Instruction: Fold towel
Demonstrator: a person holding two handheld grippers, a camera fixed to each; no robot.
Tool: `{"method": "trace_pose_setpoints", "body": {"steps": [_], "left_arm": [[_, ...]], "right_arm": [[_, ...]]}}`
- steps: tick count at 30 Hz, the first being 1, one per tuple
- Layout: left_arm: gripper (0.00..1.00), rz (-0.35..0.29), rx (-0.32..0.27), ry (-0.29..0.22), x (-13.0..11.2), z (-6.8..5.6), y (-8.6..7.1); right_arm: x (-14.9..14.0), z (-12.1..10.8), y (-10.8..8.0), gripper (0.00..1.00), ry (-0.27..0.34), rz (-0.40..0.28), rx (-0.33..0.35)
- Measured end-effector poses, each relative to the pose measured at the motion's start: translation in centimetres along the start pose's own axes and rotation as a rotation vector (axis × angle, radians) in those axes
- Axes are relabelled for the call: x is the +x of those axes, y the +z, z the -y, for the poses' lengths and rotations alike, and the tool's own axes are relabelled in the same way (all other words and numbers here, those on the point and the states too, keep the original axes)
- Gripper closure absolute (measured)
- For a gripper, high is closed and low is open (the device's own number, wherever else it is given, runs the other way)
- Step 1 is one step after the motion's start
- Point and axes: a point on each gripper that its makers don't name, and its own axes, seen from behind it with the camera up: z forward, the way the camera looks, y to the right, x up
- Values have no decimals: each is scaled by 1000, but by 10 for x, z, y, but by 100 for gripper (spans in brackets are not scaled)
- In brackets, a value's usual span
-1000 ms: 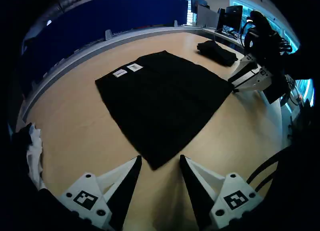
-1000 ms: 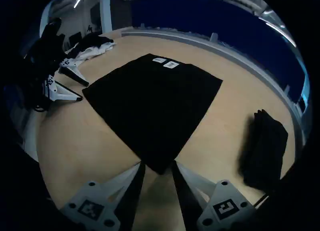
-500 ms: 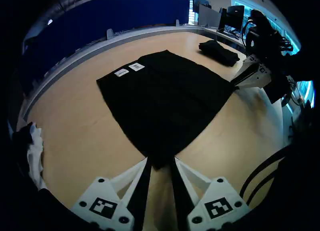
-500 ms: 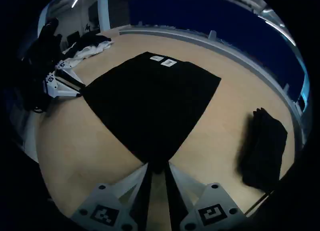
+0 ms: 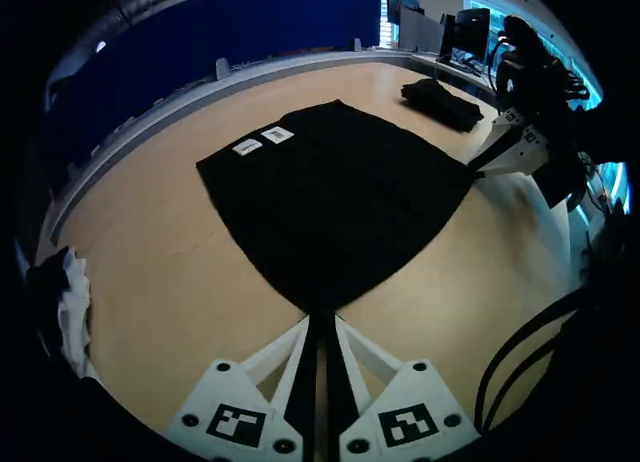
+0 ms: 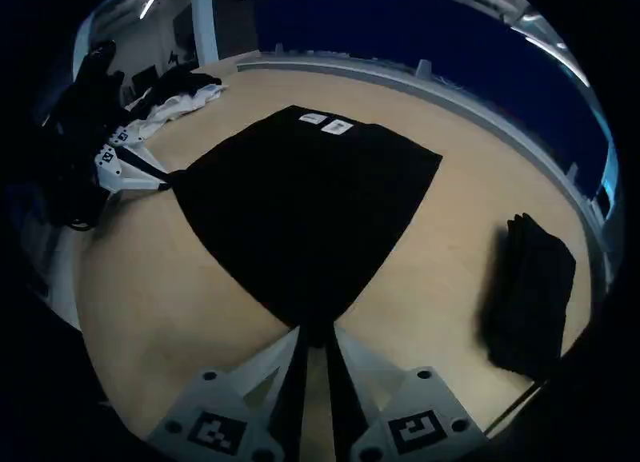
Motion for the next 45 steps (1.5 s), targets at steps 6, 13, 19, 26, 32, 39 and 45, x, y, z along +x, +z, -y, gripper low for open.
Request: {"method": "trace_pose_setpoints", "body": {"steps": [6, 13, 19, 26, 32, 39, 45], "left_arm": [[94, 0, 1, -12, 4, 0, -3], [94, -9, 14, -38, 14, -1, -15], [94, -10, 19, -58, 24, -3, -29], [94, -4, 31, -69, 37, -4, -46], [94, 2, 32, -98, 47, -7, -61], [94, -3, 20, -138, 58, -16, -82], [94, -5, 9, -153, 67, -23, -97]], "right_arm": [[6, 0, -4, 86, 10, -8, -1], [19, -4, -15, 86, 31, -36, -10], [33, -7, -25, 87, 47, -65, -18], [50, -7, -41, 87, 46, -91, -16], [65, -6, -60, 87, 60, -116, -13], [80, -3, -83, 87, 77, -146, -13], [87, 1, -99, 87, 85, -160, -13]]}}
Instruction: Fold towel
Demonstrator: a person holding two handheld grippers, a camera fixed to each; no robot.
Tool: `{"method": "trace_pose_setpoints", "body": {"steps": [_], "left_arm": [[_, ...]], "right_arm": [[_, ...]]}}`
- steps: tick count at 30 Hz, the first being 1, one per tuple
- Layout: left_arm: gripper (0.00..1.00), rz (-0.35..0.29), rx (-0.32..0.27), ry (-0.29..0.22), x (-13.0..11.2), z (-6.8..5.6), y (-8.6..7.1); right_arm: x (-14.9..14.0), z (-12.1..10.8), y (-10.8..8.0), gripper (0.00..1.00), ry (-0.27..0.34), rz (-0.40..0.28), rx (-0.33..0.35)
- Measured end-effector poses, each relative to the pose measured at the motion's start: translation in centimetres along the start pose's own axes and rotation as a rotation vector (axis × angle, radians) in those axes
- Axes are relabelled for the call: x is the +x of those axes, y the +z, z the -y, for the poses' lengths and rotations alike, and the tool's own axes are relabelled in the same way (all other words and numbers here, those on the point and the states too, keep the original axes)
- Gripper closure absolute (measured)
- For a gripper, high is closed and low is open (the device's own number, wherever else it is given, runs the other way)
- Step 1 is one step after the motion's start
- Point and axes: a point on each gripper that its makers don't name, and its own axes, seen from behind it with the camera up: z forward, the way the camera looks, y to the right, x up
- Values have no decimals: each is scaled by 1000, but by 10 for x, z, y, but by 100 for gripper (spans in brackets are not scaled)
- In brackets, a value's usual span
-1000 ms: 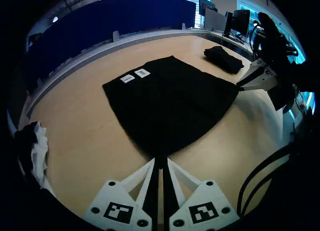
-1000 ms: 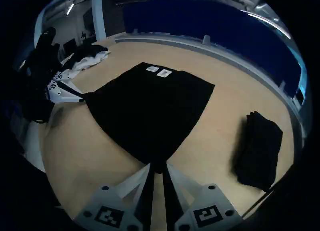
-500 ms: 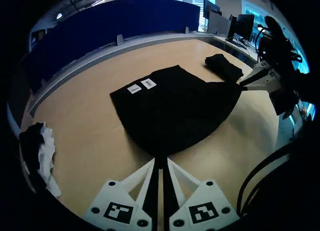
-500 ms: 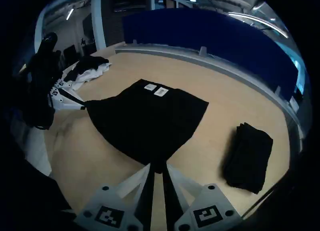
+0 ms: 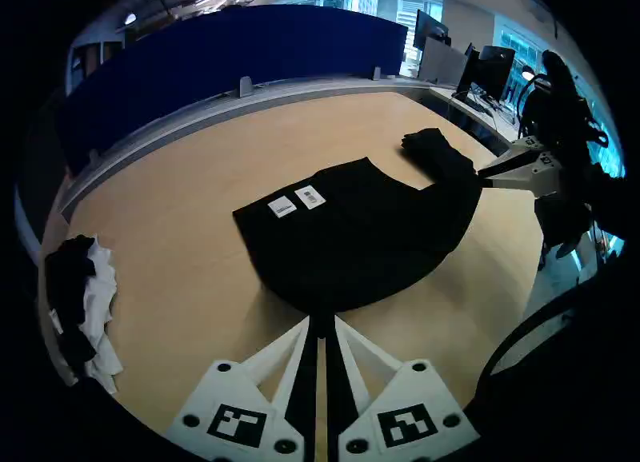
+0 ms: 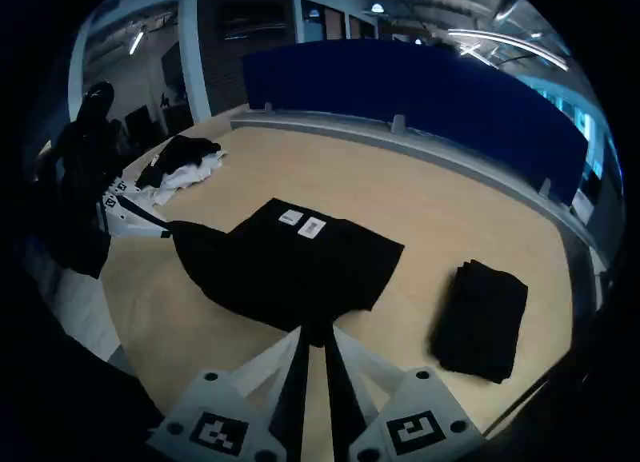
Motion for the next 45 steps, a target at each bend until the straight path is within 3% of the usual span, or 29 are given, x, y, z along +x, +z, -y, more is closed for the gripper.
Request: {"method": "trace_pose_setpoints", "body": {"steps": [14, 27, 38, 45], "left_arm": [[94, 22, -17, -12, -2, -10, -22], [94, 47, -17, -25, -8, -9, -19], [94, 75, -27, -54, 4, 2, -8], [94, 105, -12, -49, 18, 21, 9]], "right_arm": [[3, 7, -19, 87, 27, 0, 6], [-2, 9, -14, 87, 28, 22, 20], [7, -4, -3, 87, 54, 26, 15], [19, -20, 15, 87, 60, 26, 9]]}}
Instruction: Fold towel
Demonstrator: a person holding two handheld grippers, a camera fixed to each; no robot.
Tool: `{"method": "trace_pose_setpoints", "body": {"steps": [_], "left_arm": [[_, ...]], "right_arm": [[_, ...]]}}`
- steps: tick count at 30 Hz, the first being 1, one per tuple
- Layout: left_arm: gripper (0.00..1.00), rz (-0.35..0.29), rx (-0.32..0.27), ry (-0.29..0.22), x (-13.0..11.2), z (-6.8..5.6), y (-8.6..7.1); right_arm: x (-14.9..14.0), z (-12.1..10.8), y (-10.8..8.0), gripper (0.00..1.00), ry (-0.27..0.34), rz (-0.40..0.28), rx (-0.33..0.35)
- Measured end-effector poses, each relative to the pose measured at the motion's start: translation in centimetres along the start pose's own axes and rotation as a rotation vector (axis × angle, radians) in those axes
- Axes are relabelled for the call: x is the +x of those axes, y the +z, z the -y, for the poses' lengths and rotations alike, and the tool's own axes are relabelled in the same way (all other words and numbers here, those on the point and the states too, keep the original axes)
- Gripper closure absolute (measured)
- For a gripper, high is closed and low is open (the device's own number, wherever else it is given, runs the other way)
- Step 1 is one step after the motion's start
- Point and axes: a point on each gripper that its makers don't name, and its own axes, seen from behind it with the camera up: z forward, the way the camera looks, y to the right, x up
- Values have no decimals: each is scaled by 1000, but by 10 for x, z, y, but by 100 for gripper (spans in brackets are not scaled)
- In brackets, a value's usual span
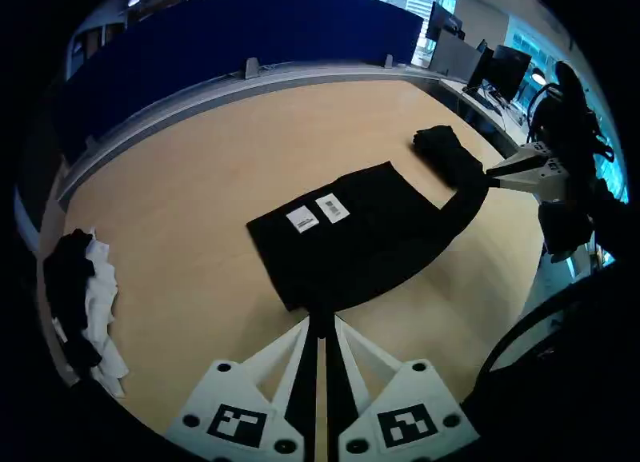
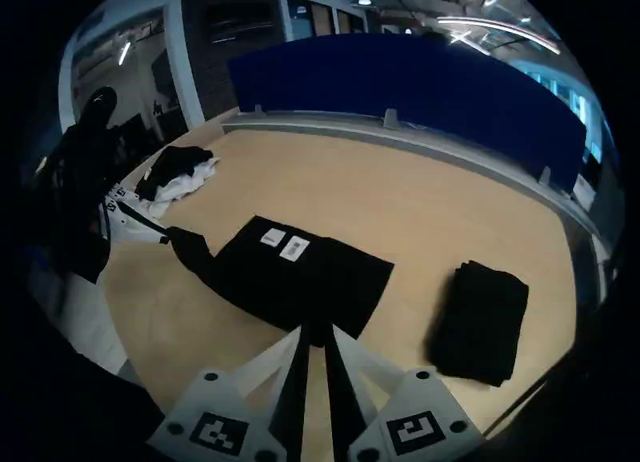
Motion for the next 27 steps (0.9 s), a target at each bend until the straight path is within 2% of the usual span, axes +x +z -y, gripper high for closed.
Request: {"method": "trace_pose_setpoints", "body": {"steps": [8, 17, 27], "left_arm": [[94, 37, 29, -29, 18, 17, 22], [94, 73, 57, 13, 34, 33, 49], [94, 137, 65, 31, 28, 45, 83]], "right_arm": [[11, -24, 30, 87, 19, 13, -23], [12, -48, 60, 87, 60, 41, -56], [6, -61, 84, 87, 98, 71, -73]]}}
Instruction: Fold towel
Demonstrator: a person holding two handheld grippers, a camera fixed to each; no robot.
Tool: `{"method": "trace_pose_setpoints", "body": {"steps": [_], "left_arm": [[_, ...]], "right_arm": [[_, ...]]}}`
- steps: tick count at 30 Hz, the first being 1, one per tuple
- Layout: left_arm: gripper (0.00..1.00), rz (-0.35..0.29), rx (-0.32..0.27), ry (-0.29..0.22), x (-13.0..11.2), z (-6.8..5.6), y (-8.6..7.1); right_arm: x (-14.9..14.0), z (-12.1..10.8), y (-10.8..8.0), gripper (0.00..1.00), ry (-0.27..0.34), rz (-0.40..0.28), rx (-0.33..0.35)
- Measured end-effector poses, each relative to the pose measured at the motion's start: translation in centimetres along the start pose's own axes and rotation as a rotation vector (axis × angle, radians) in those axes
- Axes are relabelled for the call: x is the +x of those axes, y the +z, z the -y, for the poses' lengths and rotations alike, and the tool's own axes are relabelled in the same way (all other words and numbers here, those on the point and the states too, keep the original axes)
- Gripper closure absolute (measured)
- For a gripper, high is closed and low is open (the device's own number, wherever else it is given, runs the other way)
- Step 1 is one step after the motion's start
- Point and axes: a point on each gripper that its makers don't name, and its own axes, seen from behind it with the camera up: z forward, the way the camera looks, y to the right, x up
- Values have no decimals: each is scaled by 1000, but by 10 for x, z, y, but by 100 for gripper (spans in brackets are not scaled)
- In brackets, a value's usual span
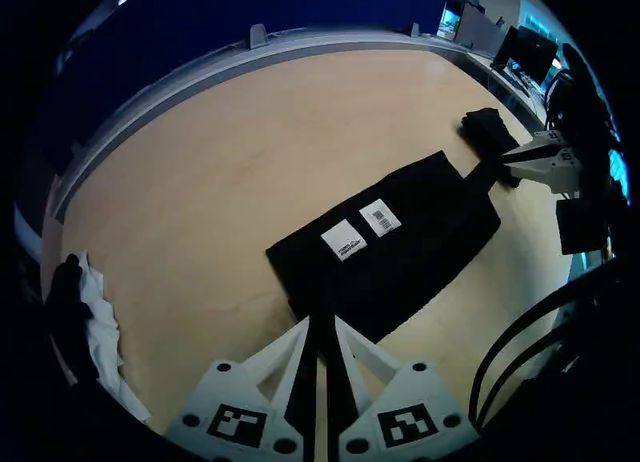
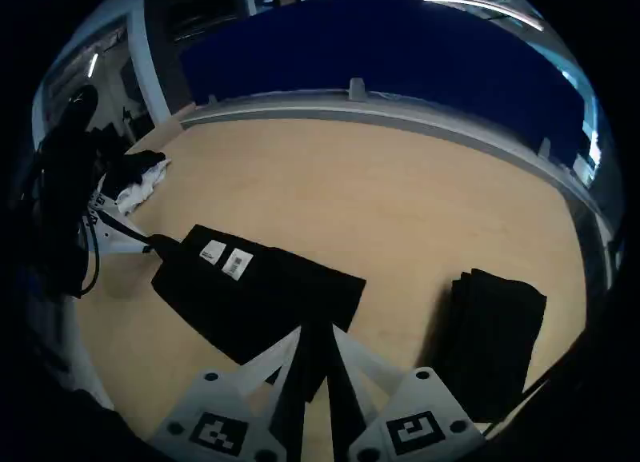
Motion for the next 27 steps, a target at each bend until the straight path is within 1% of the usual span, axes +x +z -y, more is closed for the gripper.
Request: {"method": "trace_pose_setpoints", "body": {"steps": [9, 12, 19, 24, 27], "left_arm": [[93, 8, 6, 3, 3, 4, 17], [90, 6, 15, 9, 3, 5, 21], [81, -6, 49, 16, 5, 14, 24], [80, -16, 60, 13, 8, 18, 23], [77, -24, 67, 9, 9, 21, 22]], "right_arm": [[-7, -5, 13, 87, 46, 13, -9], [-6, -6, 16, 87, 52, 12, -15], [-10, -6, 22, 87, 37, 15, -31], [-10, -7, 24, 87, 42, 12, -37], [-9, -9, 26, 83, 50, 9, -45]]}}
